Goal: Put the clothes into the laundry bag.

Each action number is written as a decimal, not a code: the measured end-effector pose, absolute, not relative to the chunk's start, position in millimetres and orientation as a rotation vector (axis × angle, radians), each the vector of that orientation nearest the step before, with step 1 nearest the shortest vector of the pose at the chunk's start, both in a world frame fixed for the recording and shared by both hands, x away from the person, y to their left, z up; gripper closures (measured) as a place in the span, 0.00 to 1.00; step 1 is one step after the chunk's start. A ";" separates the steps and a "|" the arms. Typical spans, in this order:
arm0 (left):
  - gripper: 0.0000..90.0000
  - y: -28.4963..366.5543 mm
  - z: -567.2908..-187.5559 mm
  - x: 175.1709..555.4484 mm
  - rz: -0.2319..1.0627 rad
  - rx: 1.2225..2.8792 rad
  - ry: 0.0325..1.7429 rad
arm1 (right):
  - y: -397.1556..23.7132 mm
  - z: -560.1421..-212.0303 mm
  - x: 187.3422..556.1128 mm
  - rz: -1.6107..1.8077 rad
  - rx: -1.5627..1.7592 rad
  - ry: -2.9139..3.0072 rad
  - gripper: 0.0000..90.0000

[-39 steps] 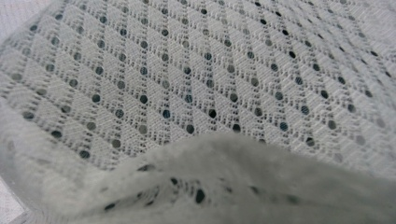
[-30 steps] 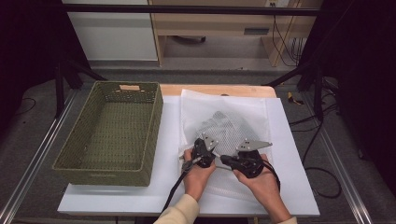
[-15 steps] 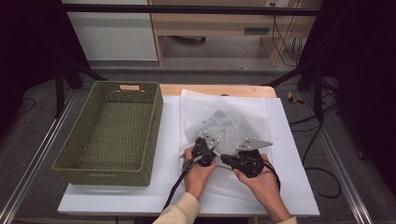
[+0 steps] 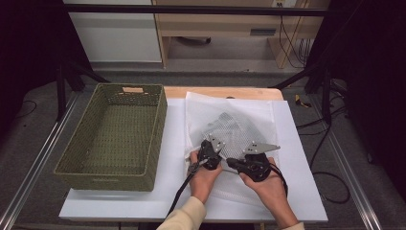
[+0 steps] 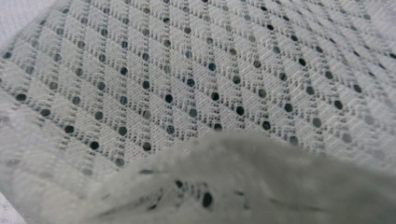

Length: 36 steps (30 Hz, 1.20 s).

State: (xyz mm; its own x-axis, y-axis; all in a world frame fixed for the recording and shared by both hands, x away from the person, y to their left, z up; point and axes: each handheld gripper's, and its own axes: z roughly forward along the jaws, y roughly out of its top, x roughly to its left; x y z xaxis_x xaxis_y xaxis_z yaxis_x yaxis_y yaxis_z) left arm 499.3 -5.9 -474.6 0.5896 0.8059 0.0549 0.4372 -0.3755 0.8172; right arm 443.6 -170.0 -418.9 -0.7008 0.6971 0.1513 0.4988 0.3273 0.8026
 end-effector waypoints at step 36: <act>1.00 25.5 -448.9 448.2 0.532 2.001 0.924 | -177.1 -415.3 441.2 1.314 1.096 2.346 0.99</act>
State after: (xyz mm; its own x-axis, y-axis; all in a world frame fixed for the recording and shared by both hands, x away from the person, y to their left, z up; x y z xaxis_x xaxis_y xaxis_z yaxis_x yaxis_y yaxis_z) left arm 448.2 25.5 -448.9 0.6370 0.7704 0.0272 0.4107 -0.3690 0.8338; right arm 441.2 -177.1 -415.3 -0.6910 0.7079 0.1461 0.4943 0.3154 0.8100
